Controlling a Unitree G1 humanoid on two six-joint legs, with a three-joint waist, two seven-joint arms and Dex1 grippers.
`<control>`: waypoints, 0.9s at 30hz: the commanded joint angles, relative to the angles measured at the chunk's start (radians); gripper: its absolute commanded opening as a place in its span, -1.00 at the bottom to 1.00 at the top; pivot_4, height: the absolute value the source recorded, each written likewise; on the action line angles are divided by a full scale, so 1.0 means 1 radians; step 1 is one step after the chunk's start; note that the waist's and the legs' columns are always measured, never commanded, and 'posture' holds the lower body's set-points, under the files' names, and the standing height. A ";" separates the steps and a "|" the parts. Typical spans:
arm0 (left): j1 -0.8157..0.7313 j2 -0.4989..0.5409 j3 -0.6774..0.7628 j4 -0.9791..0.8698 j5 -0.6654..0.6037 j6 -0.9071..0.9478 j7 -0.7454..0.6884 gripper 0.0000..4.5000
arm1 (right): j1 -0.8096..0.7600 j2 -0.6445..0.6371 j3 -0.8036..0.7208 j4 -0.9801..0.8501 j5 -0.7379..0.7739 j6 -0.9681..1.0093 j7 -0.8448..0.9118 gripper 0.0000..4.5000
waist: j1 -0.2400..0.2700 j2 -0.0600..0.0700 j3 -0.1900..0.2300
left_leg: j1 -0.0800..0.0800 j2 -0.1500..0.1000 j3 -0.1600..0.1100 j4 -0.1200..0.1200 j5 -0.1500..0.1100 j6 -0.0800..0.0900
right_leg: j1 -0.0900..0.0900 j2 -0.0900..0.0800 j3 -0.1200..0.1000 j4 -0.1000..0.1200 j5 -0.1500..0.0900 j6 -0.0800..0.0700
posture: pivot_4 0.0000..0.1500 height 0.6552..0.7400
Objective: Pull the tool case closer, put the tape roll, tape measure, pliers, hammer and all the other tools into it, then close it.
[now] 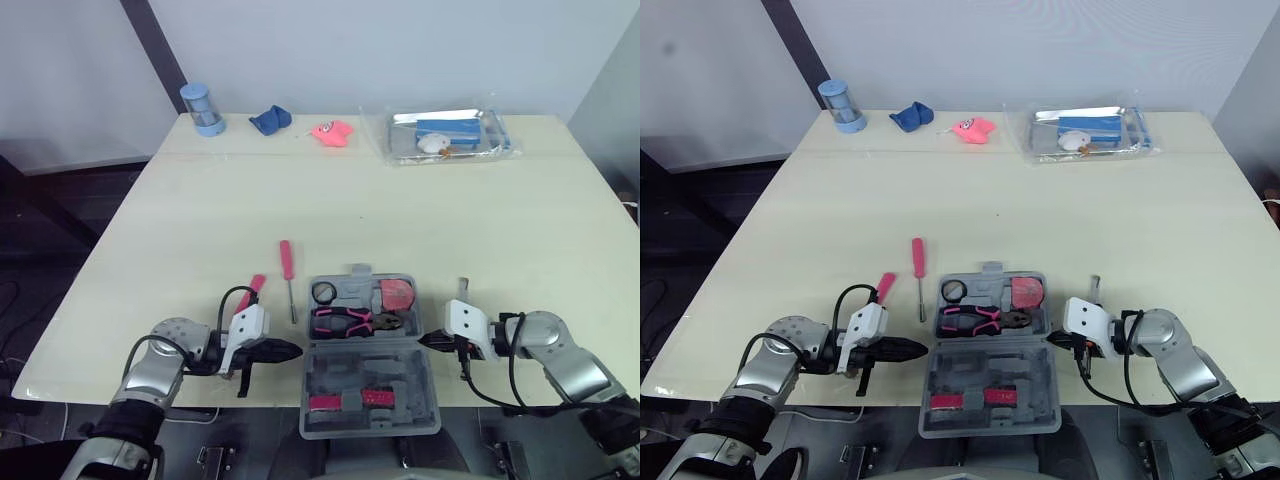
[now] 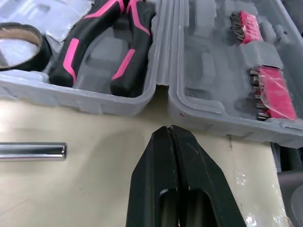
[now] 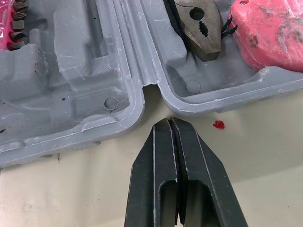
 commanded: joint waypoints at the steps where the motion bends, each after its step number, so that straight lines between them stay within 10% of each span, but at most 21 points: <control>1: -0.002 -0.011 -0.007 -0.012 0.007 -0.010 0.024 -0.98 | 0.001 0.002 -0.002 -0.029 -0.002 0.002 -0.003 -1.00 | 0.000 0.000 0.000 | 0.000 0.000 0.000 0.000 0.000 0.000 | 0.000 0.000 0.000 0.000 0.000 0.000 | 1.00 1.00; 27: -0.025 -0.099 -0.013 -0.010 0.014 0.022 0.109 -0.98 | -0.004 0.003 -0.007 -0.083 0.014 0.041 0.012 -1.00 | 0.002 0.000 0.000 | 0.000 0.000 0.000 0.001 0.000 0.000 | 0.000 0.000 0.000 0.000 0.000 0.000 | 1.00 1.00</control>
